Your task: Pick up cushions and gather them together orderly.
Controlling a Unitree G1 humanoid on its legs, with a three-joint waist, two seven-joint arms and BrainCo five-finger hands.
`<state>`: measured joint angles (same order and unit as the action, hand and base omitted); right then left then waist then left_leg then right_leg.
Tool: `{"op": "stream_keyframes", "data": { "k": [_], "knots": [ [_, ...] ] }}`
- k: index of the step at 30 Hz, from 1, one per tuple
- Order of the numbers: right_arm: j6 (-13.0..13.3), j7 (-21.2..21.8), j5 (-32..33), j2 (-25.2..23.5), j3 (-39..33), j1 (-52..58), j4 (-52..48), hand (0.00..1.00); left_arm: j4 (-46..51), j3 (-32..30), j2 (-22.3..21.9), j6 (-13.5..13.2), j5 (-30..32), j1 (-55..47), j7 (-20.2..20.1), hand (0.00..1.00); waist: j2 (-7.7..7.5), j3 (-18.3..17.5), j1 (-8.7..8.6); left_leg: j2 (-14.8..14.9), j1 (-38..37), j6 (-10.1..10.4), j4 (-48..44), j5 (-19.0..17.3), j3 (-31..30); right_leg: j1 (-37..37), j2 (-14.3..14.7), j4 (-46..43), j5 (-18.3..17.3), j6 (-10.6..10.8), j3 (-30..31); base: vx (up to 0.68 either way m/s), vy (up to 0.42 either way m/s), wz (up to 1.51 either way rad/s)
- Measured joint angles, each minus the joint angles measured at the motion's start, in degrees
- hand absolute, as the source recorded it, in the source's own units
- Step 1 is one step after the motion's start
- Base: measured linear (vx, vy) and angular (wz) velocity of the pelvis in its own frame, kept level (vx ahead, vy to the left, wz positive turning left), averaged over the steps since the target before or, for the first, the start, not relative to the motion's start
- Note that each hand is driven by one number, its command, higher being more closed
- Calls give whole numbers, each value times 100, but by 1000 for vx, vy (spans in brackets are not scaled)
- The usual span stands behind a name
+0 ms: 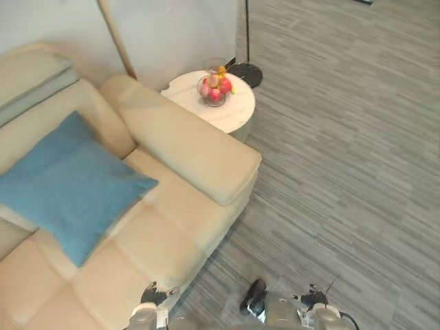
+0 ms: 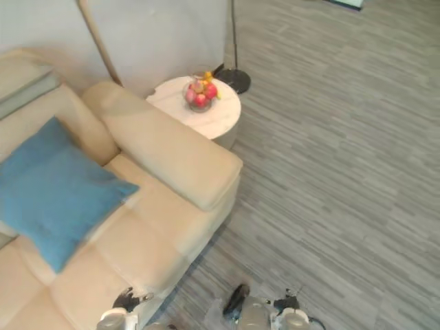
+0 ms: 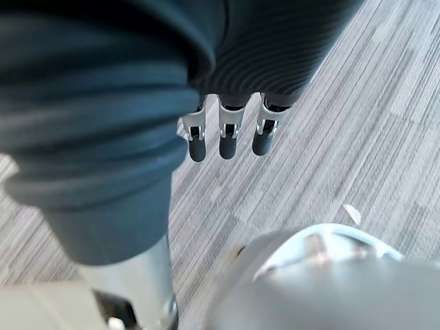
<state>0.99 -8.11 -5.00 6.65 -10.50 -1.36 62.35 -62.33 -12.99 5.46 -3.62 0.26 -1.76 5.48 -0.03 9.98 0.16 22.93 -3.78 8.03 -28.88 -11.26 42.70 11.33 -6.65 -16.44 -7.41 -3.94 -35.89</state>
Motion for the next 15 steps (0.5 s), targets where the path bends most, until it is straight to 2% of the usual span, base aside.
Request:
{"op": "stream_keyframes", "data": {
  "k": [1,2,3,4,5,7,8,9,10,11,12,15],
  "knots": [
    [-2,-1,5,25,2,2,21,0,36,-34,-10,2,-84,-9,-4,0,51,31,30,251,93,-144,-456,60,-110,-94,163,93,3,-89,88,95,-370,-79],
    [-3,-3,26,17,28,1,73,0,105,-135,-55,-3,-264,-23,-14,0,97,67,72,594,421,-713,-1402,250,-627,-277,443,243,5,-196,378,58,-205,-135],
    [4,-4,58,34,38,-18,117,0,118,-102,-93,-31,-433,-24,-14,0,63,92,110,308,739,-516,-1814,-98,-1579,-375,610,349,1,-216,786,91,-221,-156],
    [0,-1,63,37,12,-39,130,0,147,-63,-130,-60,-542,-15,-9,0,83,105,139,114,817,-377,-1817,-197,-1887,-425,670,407,9,-214,978,144,-104,-189],
    [-1,-3,66,39,-33,-34,156,0,205,50,-170,-84,-742,-18,-10,0,89,168,159,-342,948,-212,-1638,-375,-2427,-587,785,582,75,-216,1341,183,-51,-163],
    [-41,-3,71,53,-73,29,165,0,218,225,-241,-109,-892,-6,-24,0,125,188,174,-1016,1086,-77,-928,-502,-3035,-742,868,743,137,-159,1771,179,-10,-157],
    [-60,-3,72,53,-119,132,150,0,247,295,-314,-117,-928,14,-46,0,141,186,174,-1400,1168,7,-238,-550,-3461,-751,948,814,170,-134,2087,120,25,-126],
    [-61,-5,72,52,-157,146,148,0,263,296,-322,-118,-931,36,-50,0,152,188,175,-1567,1189,7,53,-548,-3647,-769,991,847,186,-111,2223,166,48,-151],
    [-65,-25,72,37,-255,142,146,0,272,295,-334,-105,-929,67,-64,0,192,200,207,-1862,1185,-9,740,-500,-4230,-836,1097,924,241,-77,2556,189,75,-152],
    [-65,-57,72,26,-265,148,146,0,249,292,-353,-106,-927,61,-70,0,201,182,233,-2093,1127,-246,1044,-178,-4663,-897,1166,1002,304,-85,2866,260,112,-162],
    [-58,-73,72,10,-287,174,127,0,217,280,-384,-108,-927,59,-71,0,234,158,233,-2153,1005,-492,1163,48,-4757,-951,1226,1020,324,-75,3074,231,102,-121],
    [-50,-89,65,-153,-503,381,-161,0,201,123,-391,-101,-893,82,-99,0,146,118,231,-2119,724,-550,1448,84,-4285,-993,1205,1039,360,56,3473,236,108,-77]
  ]
}}
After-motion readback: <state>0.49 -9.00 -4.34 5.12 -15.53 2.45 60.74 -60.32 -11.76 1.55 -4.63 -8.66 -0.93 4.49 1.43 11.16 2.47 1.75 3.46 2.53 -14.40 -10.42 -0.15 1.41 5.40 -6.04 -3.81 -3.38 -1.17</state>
